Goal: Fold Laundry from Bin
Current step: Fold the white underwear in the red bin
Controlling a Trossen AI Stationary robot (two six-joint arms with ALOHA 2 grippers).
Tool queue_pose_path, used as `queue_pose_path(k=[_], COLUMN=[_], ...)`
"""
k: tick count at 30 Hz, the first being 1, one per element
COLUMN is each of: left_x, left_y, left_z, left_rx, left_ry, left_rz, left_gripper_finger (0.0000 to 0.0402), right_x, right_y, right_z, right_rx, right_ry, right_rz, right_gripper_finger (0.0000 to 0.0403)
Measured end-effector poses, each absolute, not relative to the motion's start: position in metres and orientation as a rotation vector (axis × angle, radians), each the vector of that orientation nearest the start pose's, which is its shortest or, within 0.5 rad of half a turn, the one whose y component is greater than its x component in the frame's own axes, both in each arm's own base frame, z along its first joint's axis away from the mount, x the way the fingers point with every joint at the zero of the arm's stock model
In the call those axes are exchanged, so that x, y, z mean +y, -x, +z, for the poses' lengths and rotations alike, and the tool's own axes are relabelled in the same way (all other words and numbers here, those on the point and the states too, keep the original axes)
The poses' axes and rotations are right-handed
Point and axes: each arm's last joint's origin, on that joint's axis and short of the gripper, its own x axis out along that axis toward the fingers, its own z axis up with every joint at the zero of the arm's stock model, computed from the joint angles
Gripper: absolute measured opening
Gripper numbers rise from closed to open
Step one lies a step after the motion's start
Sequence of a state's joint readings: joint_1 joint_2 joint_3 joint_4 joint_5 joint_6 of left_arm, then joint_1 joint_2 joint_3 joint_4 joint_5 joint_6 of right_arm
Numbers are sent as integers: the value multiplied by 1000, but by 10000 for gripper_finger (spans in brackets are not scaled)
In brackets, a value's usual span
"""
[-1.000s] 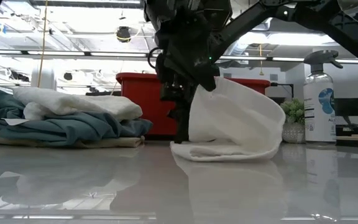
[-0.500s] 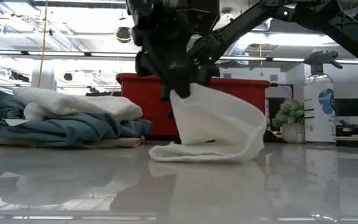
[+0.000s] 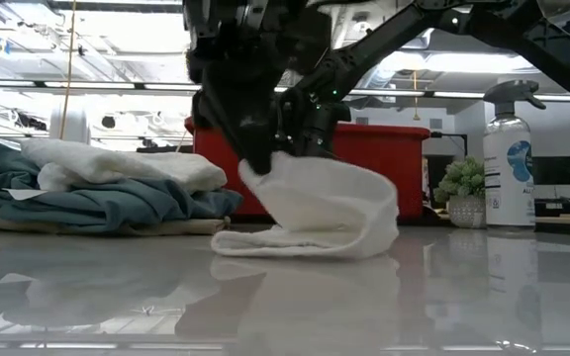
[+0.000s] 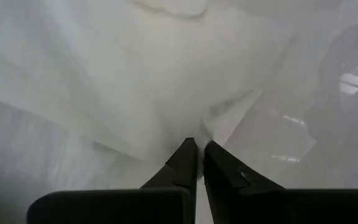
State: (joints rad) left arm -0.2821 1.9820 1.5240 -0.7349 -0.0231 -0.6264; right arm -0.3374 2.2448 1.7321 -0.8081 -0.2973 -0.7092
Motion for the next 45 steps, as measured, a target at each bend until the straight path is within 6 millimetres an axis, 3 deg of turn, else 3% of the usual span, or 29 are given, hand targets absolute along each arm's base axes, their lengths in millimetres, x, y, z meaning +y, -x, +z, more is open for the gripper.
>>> queue_pose_path(k=[6, 38, 45], left_x=[-115, -119, -120], left_y=[-383, -372, -369], left_z=[189, 187, 186], left_rx=[1254, 1314, 1331], left_ry=[365, 359, 316], left_rz=[176, 289, 291], left_gripper_finger=[7, 8, 64], right_x=[-141, -140, -141], right_y=[-428, -425, -423], right_z=[149, 148, 148], right_rx=[1186, 1214, 1227], right_ry=[209, 221, 223], right_rz=[402, 430, 444], right_gripper_finger=[14, 14, 14])
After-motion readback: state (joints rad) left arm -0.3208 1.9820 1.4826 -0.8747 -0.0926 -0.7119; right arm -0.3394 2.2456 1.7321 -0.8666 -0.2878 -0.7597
